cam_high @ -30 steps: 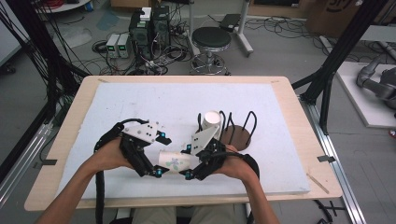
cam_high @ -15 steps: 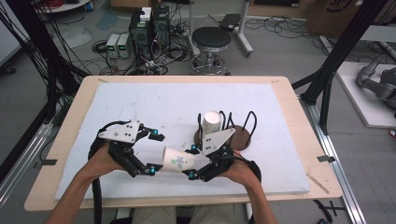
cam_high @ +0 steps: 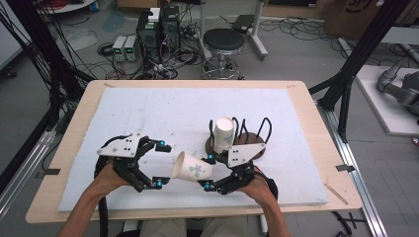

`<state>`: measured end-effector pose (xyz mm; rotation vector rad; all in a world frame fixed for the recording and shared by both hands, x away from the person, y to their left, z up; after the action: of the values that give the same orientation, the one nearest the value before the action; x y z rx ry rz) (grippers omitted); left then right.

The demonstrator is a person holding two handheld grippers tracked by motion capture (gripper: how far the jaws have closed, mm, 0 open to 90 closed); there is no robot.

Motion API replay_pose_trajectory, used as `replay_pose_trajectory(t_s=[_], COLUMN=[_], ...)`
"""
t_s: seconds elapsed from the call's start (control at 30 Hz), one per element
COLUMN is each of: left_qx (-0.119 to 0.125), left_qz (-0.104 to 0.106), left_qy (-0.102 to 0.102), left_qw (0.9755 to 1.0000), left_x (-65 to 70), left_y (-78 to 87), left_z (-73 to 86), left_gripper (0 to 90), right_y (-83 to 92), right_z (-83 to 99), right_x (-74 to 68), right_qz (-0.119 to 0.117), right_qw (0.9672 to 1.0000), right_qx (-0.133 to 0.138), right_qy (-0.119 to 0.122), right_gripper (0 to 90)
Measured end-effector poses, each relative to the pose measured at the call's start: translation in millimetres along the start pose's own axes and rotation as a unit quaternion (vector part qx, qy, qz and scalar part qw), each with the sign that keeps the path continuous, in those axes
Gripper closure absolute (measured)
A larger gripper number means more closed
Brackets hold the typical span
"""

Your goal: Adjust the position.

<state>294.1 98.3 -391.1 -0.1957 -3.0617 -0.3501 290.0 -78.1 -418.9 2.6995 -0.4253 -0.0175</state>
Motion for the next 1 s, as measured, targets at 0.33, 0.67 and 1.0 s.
replay_pose_trajectory(t_s=[0.33,0.67,1.0], left_qx=[0.015,0.023,0.026], left_qz=[0.001,0.003,0.018], left_qy=[0.011,0.017,0.015], left_qw=[0.9998,0.9996,0.9994], left_x=[-2.5,-3.6,-3.1], left_y=[-2.5,-5.2,-19.5], left_z=[14.8,22.1,19.2], left_gripper=[10.3,10.3,10.3], right_y=[0.9,0.7,-2.3], right_z=[2.2,1.4,1.6], right_x=[0.5,0.3,-1.1], right_qz=[-0.007,-0.012,-0.018], right_qw=[0.9994,0.9987,0.9985], right_qx=[0.028,0.044,0.047], right_qy=[-0.018,-0.022,-0.023], right_gripper=[37.1,37.1,37.1])
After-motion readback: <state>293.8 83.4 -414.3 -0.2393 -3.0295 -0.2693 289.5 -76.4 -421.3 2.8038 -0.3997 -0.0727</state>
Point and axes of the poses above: each handheld gripper's, and its own axes: y roughly backward along the jaws, z roughly out of its underside, x roughly to its right, the point moved 8 cm from there along -y, roughly forward along the jaws, and after that the axes turned 12 degrees about z, right-handed, at the moved point
